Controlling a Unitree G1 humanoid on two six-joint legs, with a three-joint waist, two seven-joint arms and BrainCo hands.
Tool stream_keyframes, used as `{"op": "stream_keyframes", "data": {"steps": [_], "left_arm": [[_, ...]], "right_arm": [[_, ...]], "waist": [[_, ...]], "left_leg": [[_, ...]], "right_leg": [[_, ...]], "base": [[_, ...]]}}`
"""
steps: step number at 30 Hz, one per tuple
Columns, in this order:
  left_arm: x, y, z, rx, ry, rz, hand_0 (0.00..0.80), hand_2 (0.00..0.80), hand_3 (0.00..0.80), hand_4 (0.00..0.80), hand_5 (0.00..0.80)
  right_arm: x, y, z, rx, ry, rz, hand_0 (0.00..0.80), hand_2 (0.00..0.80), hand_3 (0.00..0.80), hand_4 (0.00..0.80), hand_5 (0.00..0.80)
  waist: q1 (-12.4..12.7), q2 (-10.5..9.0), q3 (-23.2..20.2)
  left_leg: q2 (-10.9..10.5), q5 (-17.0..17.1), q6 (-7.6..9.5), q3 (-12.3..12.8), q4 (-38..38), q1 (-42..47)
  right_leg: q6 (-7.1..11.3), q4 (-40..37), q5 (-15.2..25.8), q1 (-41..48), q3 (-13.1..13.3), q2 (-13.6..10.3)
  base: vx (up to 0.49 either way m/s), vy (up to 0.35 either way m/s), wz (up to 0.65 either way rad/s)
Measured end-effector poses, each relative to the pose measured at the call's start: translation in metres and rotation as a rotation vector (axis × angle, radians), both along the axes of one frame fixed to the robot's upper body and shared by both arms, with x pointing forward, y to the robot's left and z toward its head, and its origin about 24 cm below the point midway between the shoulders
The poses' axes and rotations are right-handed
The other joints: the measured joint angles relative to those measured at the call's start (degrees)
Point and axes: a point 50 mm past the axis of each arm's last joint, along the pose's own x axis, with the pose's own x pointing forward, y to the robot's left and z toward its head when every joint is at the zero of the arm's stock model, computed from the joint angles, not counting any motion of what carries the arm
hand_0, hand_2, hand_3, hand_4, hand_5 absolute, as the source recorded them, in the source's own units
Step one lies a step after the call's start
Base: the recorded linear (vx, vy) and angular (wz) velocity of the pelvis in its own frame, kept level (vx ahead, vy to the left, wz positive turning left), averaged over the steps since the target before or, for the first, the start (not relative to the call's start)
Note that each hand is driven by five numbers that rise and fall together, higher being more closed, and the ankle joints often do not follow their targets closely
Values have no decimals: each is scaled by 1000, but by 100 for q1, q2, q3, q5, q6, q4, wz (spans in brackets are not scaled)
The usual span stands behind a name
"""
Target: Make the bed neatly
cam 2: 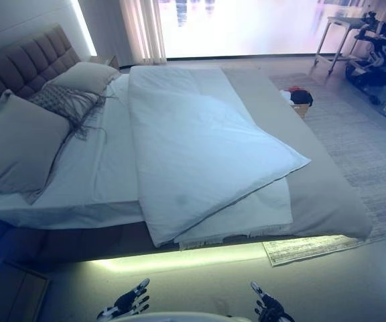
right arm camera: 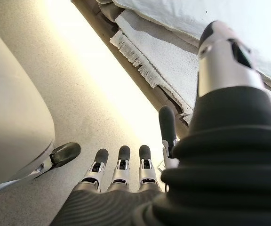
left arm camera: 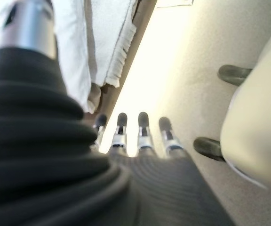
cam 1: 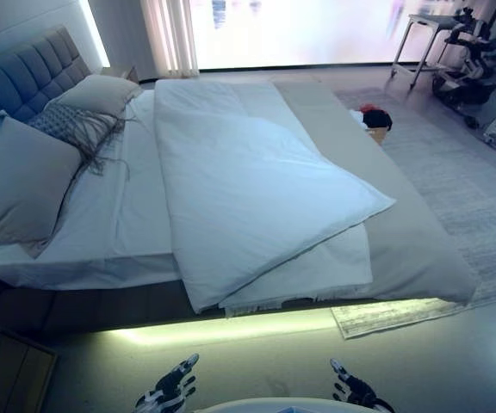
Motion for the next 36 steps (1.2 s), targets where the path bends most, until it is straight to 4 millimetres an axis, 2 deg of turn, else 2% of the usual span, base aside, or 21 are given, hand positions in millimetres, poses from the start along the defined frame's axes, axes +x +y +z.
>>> {"op": "stream_keyframes", "data": {"steps": [17, 28, 32, 35, 36], "left_arm": [[0, 0, 0, 1, -1, 6, 0, 0, 0, 0, 0], [7, 0, 2, 8, -19, 10, 0, 0, 0, 0, 0], [9, 3, 2, 20, -23, 32, 0, 0, 0, 0, 0], [14, 9, 4, 37, -39, 52, 0, 0, 0, 0, 0], [15, 12, 5, 44, -50, 83, 0, 0, 0, 0, 0]], "right_arm": [[1, -1, 0, -2, 7, -3, 0, 0, 0, 0, 0], [18, -3, 3, -8, -10, -32, 0, 0, 0, 0, 0], [19, -2, 3, -3, -14, -38, 0, 0, 0, 0, 0], [21, -1, 4, 5, -24, -32, 0, 0, 0, 0, 0], [24, -1, 4, 6, -28, -29, 0, 0, 0, 0, 0]], "waist": [[6, 5, 13], [9, 27, 205], [7, 31, 285], [1, 18, 443], [20, 55, 554]], "left_leg": [[-1, 0, 0, 0, -2, 1], [1, 12, -17, -3, 17, 14], [15, 12, -28, 1, 38, 70], [81, -91, -69, 5, 289, -39], [173, -218, -152, 23, 646, -202]], "right_leg": [[0, 0, 0, 2, -1, -1], [3, 2, 4, 14, -5, 0], [-5, 64, -25, 55, 0, 32], [-58, 277, -157, -33, -13, 60], [-178, 685, -342, -230, -180, 109]], "base": [[0, 0, 0], [19, -25, 0], [55, -107, 0], [-23, -168, -2], [2, -157, -17]]}}
